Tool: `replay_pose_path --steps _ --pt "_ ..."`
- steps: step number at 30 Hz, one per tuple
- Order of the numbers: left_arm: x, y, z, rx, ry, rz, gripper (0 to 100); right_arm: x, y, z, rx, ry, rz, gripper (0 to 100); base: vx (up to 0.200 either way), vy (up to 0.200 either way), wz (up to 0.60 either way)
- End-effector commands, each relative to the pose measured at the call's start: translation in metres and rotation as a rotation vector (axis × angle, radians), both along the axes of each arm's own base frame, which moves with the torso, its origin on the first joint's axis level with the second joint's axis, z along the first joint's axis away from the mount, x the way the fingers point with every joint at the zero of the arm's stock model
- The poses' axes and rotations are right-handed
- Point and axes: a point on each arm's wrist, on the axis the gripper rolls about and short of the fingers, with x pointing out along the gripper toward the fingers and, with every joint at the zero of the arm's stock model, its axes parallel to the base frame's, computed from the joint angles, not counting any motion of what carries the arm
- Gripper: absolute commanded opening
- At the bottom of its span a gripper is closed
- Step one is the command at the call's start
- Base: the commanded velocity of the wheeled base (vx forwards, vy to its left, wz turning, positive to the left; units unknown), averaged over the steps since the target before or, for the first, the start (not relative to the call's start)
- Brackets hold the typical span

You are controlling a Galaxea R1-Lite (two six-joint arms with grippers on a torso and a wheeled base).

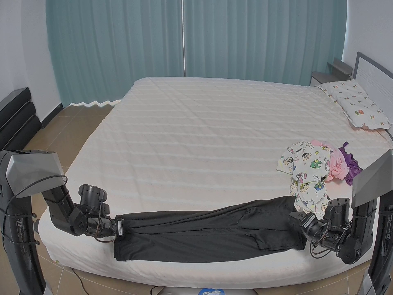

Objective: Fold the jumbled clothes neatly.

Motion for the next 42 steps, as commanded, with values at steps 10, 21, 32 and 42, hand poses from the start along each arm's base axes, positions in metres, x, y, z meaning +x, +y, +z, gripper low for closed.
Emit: replay_pose_path --steps 10,21,32,42 --pt "0.009 -0.003 0.008 -0.021 -0.036 0.042 0 0.002 0.001 0.002 0.004 -0.023 0.0 100 0.0 0.0 0.0" --pt "0.004 -0.018 0.031 -0.045 -0.085 0.013 0 0.002 0.001 0.003 0.005 -0.026 0.0 100 0.0 0.0 0.0" --pt "-0.004 -0.05 0.041 -0.07 -0.105 -0.054 0 0.002 0.001 0.003 0.006 -0.024 0.0 100 0.0 0.0 0.0" --pt "-0.009 -0.072 0.042 -0.062 -0.115 -0.089 0 0.002 0.001 0.003 0.005 -0.026 0.0 100 0.0 -0.1 0.0"
